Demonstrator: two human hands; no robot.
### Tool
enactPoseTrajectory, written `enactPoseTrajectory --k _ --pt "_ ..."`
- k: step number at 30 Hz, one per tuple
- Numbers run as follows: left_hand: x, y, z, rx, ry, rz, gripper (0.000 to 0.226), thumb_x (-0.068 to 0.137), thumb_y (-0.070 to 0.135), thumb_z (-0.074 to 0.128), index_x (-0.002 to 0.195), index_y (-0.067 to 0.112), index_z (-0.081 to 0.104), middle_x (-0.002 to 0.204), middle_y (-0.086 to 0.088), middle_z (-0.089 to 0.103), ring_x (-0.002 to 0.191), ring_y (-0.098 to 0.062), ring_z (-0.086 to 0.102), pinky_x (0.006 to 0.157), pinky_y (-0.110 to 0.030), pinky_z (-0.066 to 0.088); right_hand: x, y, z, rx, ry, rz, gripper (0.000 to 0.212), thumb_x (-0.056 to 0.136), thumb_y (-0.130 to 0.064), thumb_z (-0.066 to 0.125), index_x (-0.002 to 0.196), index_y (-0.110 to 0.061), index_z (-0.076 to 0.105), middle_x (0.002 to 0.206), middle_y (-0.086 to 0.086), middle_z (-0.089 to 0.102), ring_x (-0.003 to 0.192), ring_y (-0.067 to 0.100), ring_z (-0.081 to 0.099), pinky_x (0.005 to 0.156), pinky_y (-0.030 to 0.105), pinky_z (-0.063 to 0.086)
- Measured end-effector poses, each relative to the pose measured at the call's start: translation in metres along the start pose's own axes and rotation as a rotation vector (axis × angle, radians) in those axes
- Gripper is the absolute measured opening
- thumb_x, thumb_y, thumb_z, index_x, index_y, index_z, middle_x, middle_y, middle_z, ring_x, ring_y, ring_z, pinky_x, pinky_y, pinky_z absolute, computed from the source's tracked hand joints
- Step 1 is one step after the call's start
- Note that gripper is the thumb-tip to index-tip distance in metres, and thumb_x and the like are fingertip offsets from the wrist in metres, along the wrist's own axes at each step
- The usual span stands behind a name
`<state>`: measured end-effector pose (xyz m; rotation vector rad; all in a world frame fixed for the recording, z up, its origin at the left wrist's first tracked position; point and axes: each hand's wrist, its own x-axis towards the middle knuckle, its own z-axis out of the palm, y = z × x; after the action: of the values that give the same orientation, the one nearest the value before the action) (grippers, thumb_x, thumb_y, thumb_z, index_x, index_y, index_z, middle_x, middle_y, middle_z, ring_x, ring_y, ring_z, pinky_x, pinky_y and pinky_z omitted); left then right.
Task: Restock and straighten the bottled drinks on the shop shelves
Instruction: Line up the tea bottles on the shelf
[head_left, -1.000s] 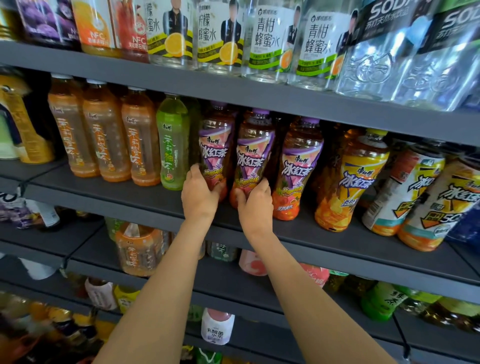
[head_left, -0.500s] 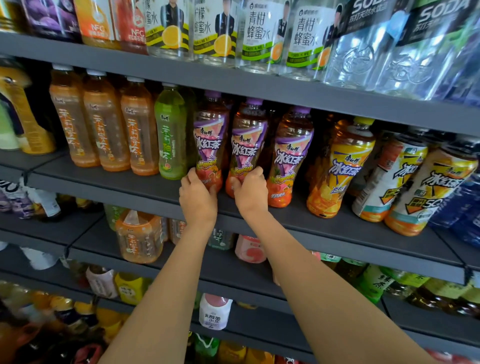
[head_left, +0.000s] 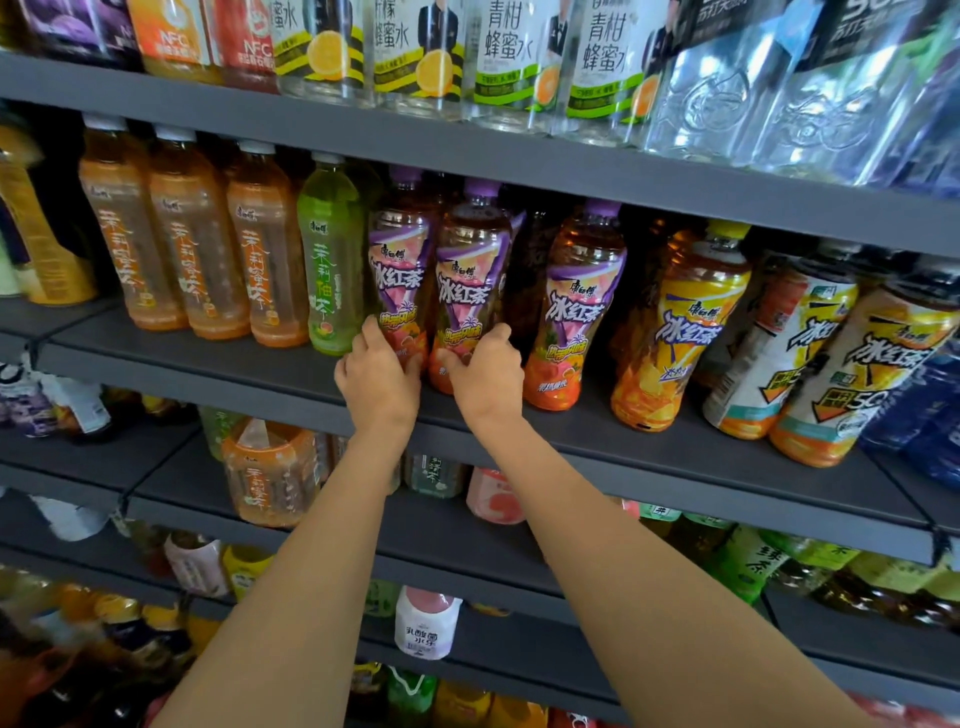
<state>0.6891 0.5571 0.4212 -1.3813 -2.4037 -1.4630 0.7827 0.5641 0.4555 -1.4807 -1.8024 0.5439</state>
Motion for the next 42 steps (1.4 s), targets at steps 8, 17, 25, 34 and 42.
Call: enactPoseTrajectory --k 8,17,25,34,42 --pt "-0.001 -0.003 -0.013 -0.092 0.182 0.013 0.055 0.087 0.022 0.060 0.133 0.003 0.038 0.131 -0.019 0.044 0.122 -0.034 0.041 0.102 -0.045 0.029 0.005 -0.004 0.007 0.088 -0.058 -0.046 0.050 0.087 -0.032 0.063 0.117 0.001 0.040 0.114 0.018 0.059 0.106 0.033 0.057 0.082 0.036 0.047" --pt "-0.013 0.019 0.005 0.152 0.065 0.198 0.068 0.075 0.045 0.069 0.126 0.004 0.049 0.120 -0.015 0.057 0.117 -0.033 0.045 0.093 -0.045 0.032 0.046 0.014 0.011 0.561 0.126 0.161 0.039 0.098 -0.019 0.042 0.136 -0.009 0.043 0.131 0.013 0.053 0.122 0.028 0.048 0.102 0.034 0.039" --pt "-0.008 0.003 -0.008 0.069 0.025 0.219 0.071 0.074 0.048 0.069 0.125 0.005 0.047 0.124 -0.011 0.052 0.119 -0.029 0.039 0.094 -0.039 0.027 0.090 0.016 0.036 0.313 0.193 0.184 0.055 0.086 -0.011 0.059 0.136 -0.004 0.036 0.136 0.018 0.046 0.126 0.032 0.044 0.106 0.041 0.036" --pt "-0.005 0.000 -0.012 0.041 -0.041 0.223 0.069 0.074 0.046 0.070 0.126 0.007 0.046 0.125 -0.009 0.051 0.120 -0.027 0.039 0.096 -0.039 0.028 0.076 0.014 0.036 0.258 0.359 0.242 0.070 0.087 -0.007 0.058 0.142 0.004 0.018 0.147 0.022 0.026 0.137 0.032 0.025 0.109 0.032 0.021" --pt "-0.008 0.004 -0.013 -0.078 -0.050 0.210 0.069 0.072 0.040 0.074 0.125 0.005 0.047 0.122 -0.010 0.052 0.117 -0.027 0.045 0.092 -0.038 0.041 0.008 0.012 0.012 0.445 0.286 0.049 0.053 0.091 -0.002 0.049 0.140 -0.006 0.031 0.139 0.009 0.043 0.130 0.020 0.040 0.108 0.030 0.034"
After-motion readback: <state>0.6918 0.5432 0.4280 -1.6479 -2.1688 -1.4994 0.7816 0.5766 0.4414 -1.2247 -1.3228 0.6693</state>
